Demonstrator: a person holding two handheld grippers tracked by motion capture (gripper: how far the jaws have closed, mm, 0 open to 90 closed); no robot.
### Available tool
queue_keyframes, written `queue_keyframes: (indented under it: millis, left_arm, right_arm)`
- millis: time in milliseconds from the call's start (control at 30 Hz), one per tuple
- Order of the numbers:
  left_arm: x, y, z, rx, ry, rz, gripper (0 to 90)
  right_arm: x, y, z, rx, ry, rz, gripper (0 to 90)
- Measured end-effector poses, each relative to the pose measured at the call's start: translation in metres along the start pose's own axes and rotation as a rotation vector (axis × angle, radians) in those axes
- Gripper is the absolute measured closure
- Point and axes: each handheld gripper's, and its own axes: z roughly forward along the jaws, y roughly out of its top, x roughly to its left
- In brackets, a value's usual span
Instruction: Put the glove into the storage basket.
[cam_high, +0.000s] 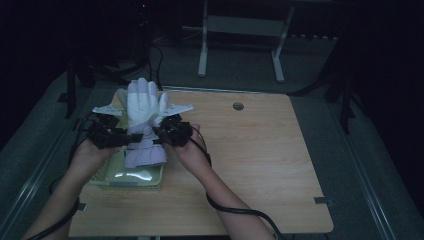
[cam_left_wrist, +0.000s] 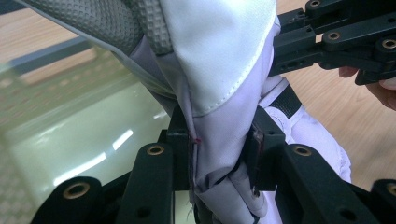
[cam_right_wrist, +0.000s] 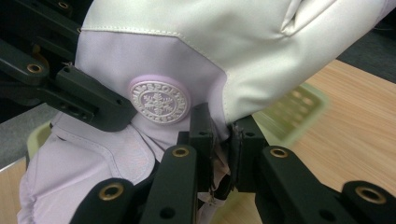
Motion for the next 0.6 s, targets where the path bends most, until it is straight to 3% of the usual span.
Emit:
queue_keyframes:
  millis: [233,400,600]
  left_arm:
    - [0.016,-0.017,0.001,0.01,0.013,-0.045,67.7]
    - [0.023,-0.03,0.017,0.049,0.005,-0.072,67.6]
    - [0.029,-0.049,0.039,0.118,0.025,-0.106,67.2]
  right_arm:
    - [0.012,0.003,0.026,0.025,0.022,0.002,81.4]
    - [0.01,-0.012,0.045,0.097,0.025,0.013,81.3]
    - [0.012,-0.026,0.065,0.179,0.016,0.015,81.4]
